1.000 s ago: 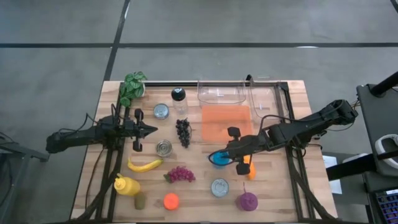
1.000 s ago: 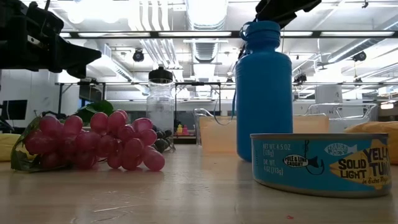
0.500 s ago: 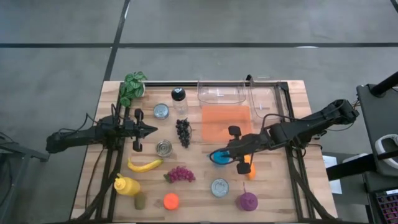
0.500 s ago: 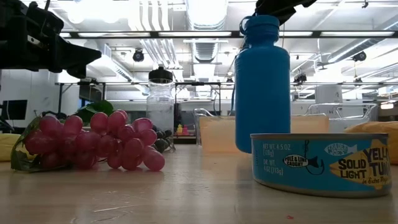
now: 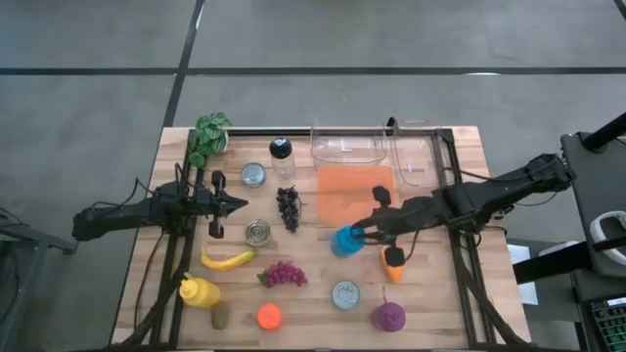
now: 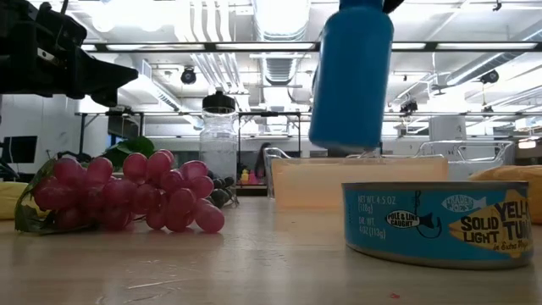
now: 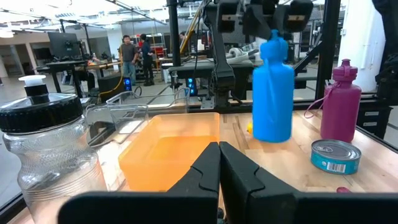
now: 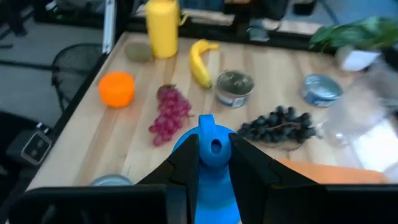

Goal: Pick & Place Food Item
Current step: Put the blue water bottle into the right transparent bin

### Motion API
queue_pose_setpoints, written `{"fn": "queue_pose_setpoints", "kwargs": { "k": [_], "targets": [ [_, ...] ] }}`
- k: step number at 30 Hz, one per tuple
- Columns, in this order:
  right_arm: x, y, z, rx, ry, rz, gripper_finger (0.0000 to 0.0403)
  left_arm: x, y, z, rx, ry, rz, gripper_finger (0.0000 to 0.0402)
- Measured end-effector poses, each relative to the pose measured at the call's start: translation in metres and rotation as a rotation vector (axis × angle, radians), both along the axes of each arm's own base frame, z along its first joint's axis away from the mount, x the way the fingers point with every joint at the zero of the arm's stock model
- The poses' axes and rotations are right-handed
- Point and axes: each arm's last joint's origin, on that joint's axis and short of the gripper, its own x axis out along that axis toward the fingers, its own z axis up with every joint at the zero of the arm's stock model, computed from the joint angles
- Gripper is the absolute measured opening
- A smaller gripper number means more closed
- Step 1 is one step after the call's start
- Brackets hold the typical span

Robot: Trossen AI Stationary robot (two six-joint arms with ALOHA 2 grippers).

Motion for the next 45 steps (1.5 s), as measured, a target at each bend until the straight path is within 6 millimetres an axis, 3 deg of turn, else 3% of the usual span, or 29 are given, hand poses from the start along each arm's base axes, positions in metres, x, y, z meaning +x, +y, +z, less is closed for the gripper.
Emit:
{"fn": "queue_pose_setpoints", "kwargs": {
  "k": [8, 19, 31, 45],
  "targets": [
    [-0.025, -0.012, 0.025, -0.006, -0.116, -0.113, 0.0066, 0.0, 0.0, 0.0, 0.0, 0.0, 0.0, 0.0006],
    [-0.056, -0.039, 0.043, 0.016, -0.19, -0.312, 0.0066, 0.0, 0.0, 0.0, 0.0, 0.0, 0.0, 0.0006],
    [-0.075, -0.088, 0.057, -0.001, -0.214, -0.606, 0.0066, 0.0, 0.0, 0.0, 0.0, 0.0, 0.0, 0.0006],
    [-0.111, -0.145, 0.084, 0.058, -0.091, -1.074, 0.0066, 0.0, 0.0, 0.0, 0.0, 0.0, 0.0, 0.0006]
  ]
}}
